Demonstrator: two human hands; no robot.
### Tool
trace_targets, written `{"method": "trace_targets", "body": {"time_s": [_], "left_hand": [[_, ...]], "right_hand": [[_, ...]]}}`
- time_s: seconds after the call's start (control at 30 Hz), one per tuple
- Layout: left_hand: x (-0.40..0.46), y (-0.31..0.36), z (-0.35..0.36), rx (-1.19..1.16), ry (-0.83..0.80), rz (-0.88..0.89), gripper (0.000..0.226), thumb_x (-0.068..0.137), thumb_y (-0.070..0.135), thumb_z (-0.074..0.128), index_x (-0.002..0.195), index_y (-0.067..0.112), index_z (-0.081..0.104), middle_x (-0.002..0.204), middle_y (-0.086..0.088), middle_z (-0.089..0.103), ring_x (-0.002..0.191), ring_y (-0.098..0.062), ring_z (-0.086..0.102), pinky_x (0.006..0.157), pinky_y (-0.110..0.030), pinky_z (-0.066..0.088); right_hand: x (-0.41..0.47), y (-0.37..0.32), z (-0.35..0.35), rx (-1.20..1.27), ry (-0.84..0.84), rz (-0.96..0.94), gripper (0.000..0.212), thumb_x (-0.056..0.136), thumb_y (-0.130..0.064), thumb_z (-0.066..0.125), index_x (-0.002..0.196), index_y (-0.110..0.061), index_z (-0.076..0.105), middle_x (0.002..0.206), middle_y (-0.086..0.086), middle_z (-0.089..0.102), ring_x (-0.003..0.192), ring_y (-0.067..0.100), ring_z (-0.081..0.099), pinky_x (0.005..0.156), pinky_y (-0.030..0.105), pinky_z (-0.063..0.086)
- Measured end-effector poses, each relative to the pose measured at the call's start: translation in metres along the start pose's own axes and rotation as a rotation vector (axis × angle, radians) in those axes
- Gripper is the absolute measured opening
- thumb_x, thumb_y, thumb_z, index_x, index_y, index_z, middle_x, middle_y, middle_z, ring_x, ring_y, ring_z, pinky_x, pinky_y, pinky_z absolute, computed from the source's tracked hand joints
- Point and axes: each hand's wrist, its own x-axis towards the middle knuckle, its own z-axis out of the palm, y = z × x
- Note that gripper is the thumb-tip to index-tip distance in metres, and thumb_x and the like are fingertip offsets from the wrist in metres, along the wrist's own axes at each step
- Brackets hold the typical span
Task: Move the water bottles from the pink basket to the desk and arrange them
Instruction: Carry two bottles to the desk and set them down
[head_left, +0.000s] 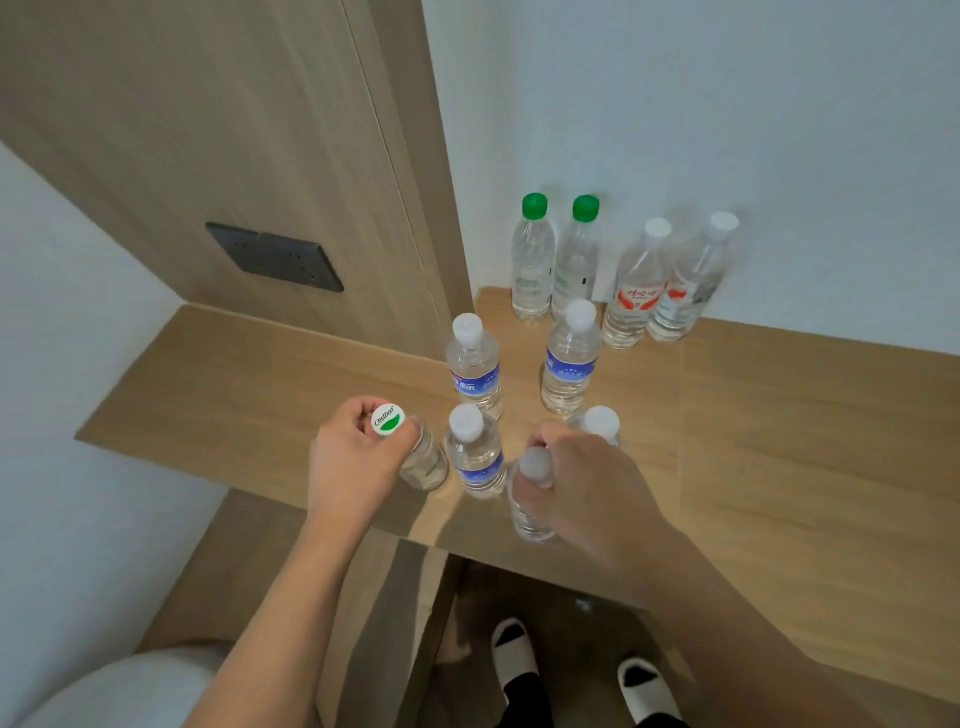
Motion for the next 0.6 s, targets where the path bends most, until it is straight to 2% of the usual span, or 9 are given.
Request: {"method": "trace_targets", "body": {"time_s": [0.23,0.4,0.6], "left_hand": [[0.004,0.000,0.006,0.107,-0.081,0.033,0.018,0.080,0.034,0.075,0.088,0.026,0.061,0.073,0.010,0.067,0.065,-0.006,0.061,0.055,-0.025,0.043],[0.007,0.004,0.004,0.271,-0.111,0.062,0.020,0.082,0.041,0.068,0.088,0.026,0.058,0.069,0.007,0.065,0.067,-0.016,0.062,0.060,-0.034,0.050],[0.004,0.015,-0.003,0.582,-0.212,0.074,0.034,0.082,0.053,0.057,0.099,0.025,0.049,0.083,0.002,0.065,0.077,-0.024,0.060,0.063,-0.033,0.047]], "right_hand": [[0.005,-0.003,-0.007,-0.029,-0.054,0.057,0.018,0.093,-0.042,0.054,0.093,-0.026,0.047,0.083,-0.007,0.056,0.069,0.008,0.048,0.063,0.026,0.039],[0.006,-0.011,-0.010,-0.108,-0.042,0.052,0.022,0.094,-0.040,0.052,0.106,-0.023,0.049,0.088,-0.003,0.057,0.074,0.014,0.052,0.066,0.026,0.047],[0.001,-0.007,-0.005,-0.155,0.021,0.013,0.022,0.090,-0.040,0.054,0.098,-0.021,0.048,0.084,-0.002,0.057,0.068,0.019,0.049,0.059,0.025,0.037]]}}
